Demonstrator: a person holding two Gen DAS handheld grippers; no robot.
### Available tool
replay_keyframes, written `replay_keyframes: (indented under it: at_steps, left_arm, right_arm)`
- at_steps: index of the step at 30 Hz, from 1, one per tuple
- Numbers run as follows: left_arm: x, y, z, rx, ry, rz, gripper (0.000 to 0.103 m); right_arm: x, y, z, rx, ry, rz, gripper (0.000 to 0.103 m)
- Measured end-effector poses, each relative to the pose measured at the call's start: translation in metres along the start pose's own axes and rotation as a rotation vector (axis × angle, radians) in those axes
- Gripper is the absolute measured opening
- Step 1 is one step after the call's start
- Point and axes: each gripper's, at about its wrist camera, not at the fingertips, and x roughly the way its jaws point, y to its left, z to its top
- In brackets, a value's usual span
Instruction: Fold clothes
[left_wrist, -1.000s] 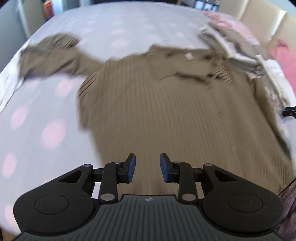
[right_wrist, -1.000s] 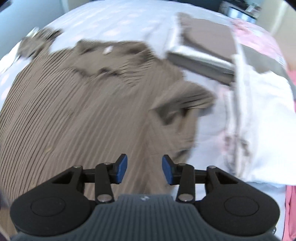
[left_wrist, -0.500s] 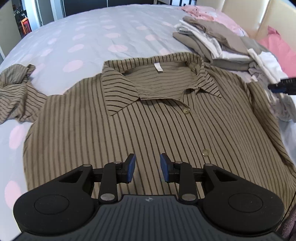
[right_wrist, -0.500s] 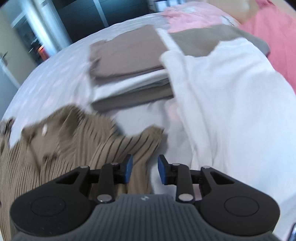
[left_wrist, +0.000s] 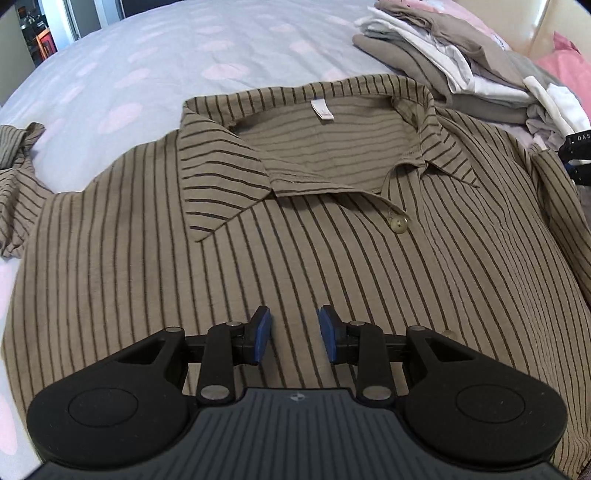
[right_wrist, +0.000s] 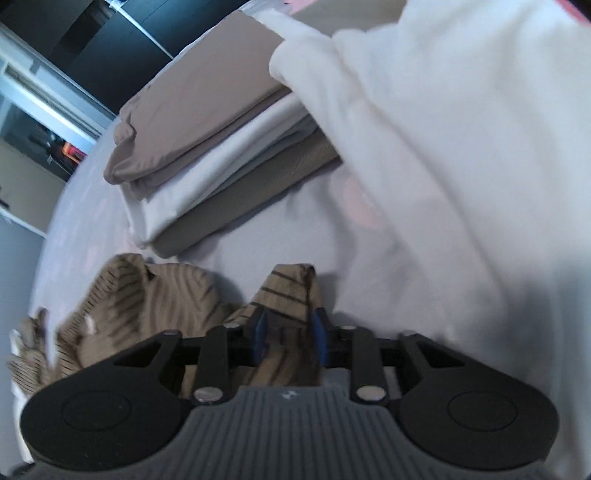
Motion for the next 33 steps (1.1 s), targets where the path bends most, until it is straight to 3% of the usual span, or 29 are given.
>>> replay_keyframes:
  at_steps: [1,9,20,24,33]
  left_arm:
    - [0.002,0.000,0.000,0.001,0.003,0.004,0.027]
    - [0.008,-0.009,-0.006,0.060,0.012,0.040,0.028]
    - [0.008,-0.009,-0.005,0.062,0.012,0.047,0.028]
    - [0.008,-0.008,-0.007,0.068,0.008,0.045,0.028]
    - [0.007,-0.006,-0.007,0.070,0.006,0.045,0.028]
  right_arm:
    - [-0.001,0.002,0.001,-0.011,-0.010,-0.005,0.003]
    - [-0.035,0.014,0.012,-0.104,-0.179,-0.106,0.002]
    - [-0.081,0.029,0.034,-0.251,-0.435,-0.265,0.001]
    - [-0.077,0.030,0.042,-0.320,-0.482,-0.397,0.001]
    - [-0.064,0.017,0.052,-0.311,-0.524,-0.491,0.001]
